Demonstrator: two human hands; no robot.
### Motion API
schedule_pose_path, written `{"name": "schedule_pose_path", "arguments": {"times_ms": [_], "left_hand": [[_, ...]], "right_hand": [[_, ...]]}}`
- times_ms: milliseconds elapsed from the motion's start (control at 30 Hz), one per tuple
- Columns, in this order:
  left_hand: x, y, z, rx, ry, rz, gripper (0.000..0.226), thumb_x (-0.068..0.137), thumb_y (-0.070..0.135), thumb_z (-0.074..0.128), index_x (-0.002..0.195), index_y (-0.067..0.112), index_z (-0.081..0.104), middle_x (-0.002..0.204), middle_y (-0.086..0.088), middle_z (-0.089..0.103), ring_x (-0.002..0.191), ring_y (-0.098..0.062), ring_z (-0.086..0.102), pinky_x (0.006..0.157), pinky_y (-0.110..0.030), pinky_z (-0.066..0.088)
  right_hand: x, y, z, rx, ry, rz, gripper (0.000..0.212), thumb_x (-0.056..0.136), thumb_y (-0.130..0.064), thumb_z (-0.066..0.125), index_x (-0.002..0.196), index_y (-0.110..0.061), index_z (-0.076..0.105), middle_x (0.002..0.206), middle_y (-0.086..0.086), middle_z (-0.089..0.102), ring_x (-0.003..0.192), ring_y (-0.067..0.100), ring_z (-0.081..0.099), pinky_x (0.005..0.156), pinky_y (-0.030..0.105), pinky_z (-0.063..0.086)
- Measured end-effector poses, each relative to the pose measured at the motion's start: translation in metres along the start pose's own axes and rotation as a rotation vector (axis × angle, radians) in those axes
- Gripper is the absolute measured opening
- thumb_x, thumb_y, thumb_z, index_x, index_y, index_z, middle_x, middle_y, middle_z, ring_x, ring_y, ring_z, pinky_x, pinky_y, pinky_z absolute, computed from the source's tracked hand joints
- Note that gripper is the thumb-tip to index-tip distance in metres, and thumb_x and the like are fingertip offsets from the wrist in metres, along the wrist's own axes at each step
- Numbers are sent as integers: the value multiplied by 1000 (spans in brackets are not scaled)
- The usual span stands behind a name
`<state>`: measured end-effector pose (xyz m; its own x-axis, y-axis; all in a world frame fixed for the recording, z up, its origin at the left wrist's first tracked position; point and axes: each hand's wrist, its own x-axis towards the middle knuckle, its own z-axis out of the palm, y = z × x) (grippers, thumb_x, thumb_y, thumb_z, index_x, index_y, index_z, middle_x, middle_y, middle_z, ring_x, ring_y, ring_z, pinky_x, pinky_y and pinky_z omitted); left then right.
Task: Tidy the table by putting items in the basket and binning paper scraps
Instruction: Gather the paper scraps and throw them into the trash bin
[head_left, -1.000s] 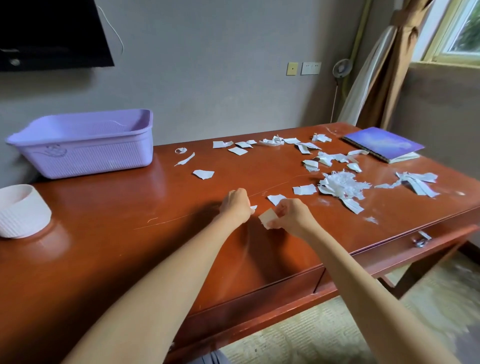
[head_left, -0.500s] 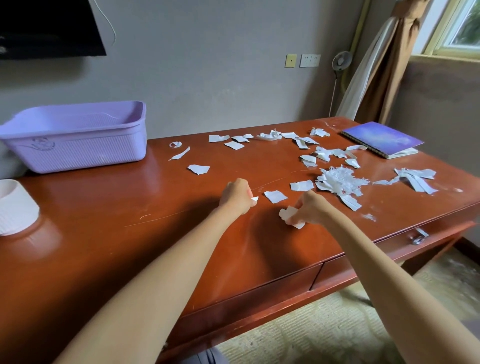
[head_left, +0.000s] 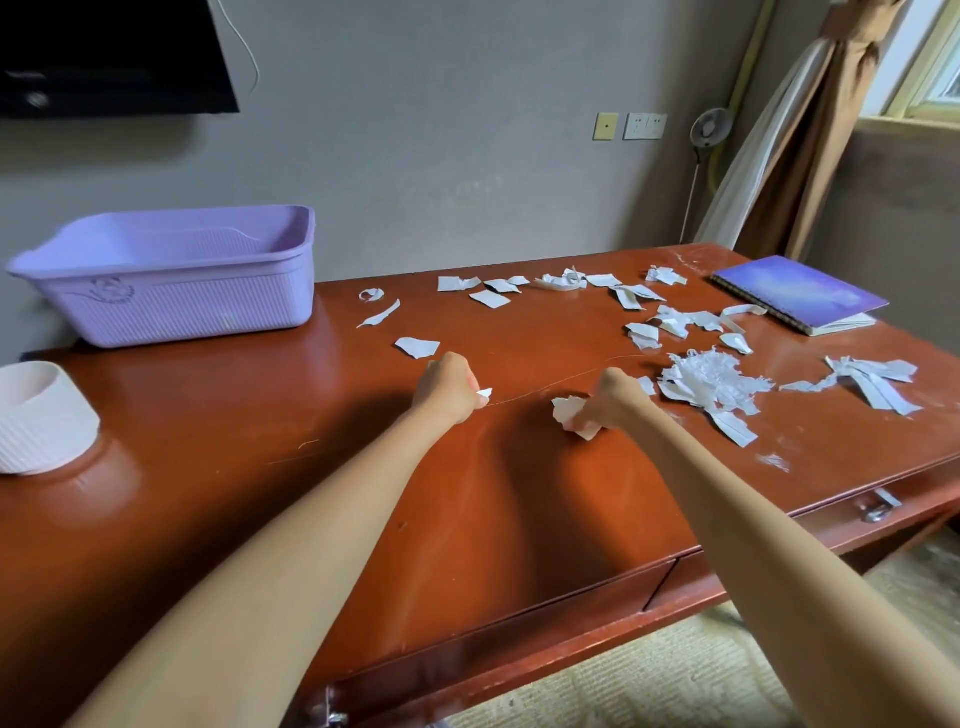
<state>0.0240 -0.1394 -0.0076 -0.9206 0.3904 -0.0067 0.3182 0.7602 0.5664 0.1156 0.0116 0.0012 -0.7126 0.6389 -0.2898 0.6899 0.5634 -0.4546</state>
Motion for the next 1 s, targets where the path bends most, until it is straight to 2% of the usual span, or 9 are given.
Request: {"name": "schedule_pose_path", "arguments": {"times_ms": [67,167,233,367,433,533,700,867,1000], "left_hand": [[4,-1,0,3,-1,-7,28,87,20,65,110,4,64,116,-12,65,108,-25,63,85,-29,53],[10,-3,0,1,0,-10,28,88,21,64,110,3,64,116,-12,65,106,-25,63,84,-28,53],[15,-6,-1,-17,3,-22,28,88,20,64,110,3,65,116,-12,65,107,-25,63,84,-28,52],[34,-21,-11,-27,7,-89,37,85,24,67,115,2,64,119,-12,65,108,-26,64,83,-28,52],[45,-30,-18,-33,13,-106,43,83,25,70,118,1,61,123,-12,63,113,-27,61,87,-31,52],[63,-42,-28,-54,37,-127,56,82,21,71,129,2,48,133,-14,53,123,-31,52,96,-34,47],[95,-55,-30,5,4,-156,83,81,24,72,145,1,23,146,-17,39,136,-31,39,106,-36,40],[125,-59,-30,84,-33,-169,58,81,32,71,126,2,50,131,-14,56,122,-30,53,93,-32,47],[139,-64,-31,126,-65,-167,54,79,38,71,118,4,58,125,-12,60,118,-29,56,85,-28,46]], "right_hand": [[5,-3,-2,2,-13,46,63,70,-27,81,119,-3,50,103,10,54,90,21,50,74,27,43],[11,-7,-4,18,-10,64,64,69,-23,82,121,-4,50,117,11,58,93,22,52,75,27,44],[15,-11,-2,16,7,39,60,69,-18,81,121,-4,53,120,13,59,98,25,57,75,27,46],[19,-32,8,44,25,-49,50,71,-14,79,117,-4,61,111,14,62,90,23,56,66,27,45],[22,-47,15,96,31,-98,49,71,-14,79,116,-5,62,115,14,62,97,26,60,65,27,46],[31,-74,27,150,30,-158,44,72,-13,77,113,-6,64,115,15,63,94,25,60,63,30,46],[54,-108,42,208,13,-194,39,73,-9,75,110,-4,65,112,15,64,85,22,56,69,26,44],[75,-124,48,203,17,-183,41,74,-10,75,112,-5,63,115,15,63,101,28,62,74,28,50],[88,-133,51,196,23,-180,41,74,-9,75,113,-4,62,115,16,62,103,29,62,80,31,52]]}}
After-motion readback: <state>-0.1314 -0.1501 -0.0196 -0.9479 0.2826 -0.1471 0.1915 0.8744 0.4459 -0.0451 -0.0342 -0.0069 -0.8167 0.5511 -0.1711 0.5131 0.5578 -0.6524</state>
